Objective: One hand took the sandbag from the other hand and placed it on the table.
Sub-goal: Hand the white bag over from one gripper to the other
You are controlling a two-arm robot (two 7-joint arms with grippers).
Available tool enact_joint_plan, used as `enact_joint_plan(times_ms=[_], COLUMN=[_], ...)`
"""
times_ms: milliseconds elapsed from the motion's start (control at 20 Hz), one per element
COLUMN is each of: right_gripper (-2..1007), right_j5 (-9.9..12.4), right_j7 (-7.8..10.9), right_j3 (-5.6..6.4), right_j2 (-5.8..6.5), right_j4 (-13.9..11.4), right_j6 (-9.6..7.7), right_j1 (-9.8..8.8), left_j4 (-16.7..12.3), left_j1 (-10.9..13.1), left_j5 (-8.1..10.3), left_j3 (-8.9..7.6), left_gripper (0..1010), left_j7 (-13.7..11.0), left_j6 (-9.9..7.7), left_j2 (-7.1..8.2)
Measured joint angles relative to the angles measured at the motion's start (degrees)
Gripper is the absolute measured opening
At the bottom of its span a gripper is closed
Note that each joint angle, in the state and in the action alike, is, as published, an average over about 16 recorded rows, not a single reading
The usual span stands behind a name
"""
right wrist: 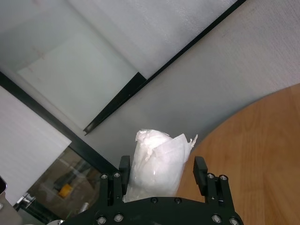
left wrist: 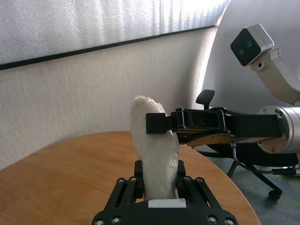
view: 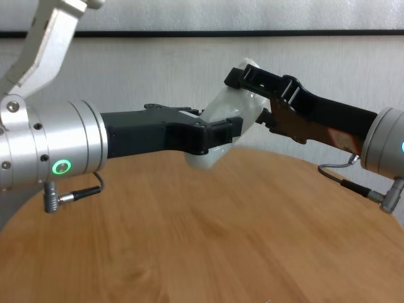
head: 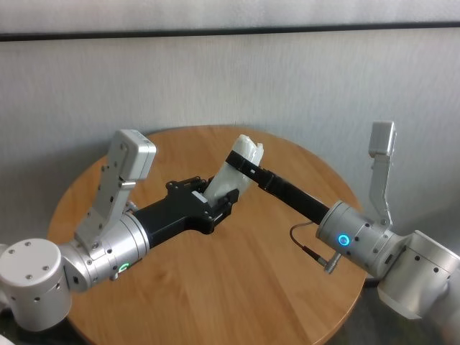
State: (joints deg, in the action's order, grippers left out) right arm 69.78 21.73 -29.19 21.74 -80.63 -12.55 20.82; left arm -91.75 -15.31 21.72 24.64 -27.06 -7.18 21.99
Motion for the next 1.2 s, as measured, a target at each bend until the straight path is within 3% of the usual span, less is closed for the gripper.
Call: enact_joint_plan(times_ms=[600,1200], right_gripper=[626,598], right_j5=[-0.07,-0.12], right_j7=[0.01,-0.01], right_j3=[0.09,0.14], right_j2=[0.01,0.01], right_j4=[-0.13,-0.17], right_j6=[0.09,0.12], right_j1=[-0.09,-0.14], left_j4=[0.0,0.0], left_j1=[0.0,0.0], left_j5=[0.0,0.01], left_j3=[0.01,0.0], left_gripper=[411,411], left_j7=[0.01,-0.01], left_j6=[0.0,0.0], left_j2=[0.0,0.0])
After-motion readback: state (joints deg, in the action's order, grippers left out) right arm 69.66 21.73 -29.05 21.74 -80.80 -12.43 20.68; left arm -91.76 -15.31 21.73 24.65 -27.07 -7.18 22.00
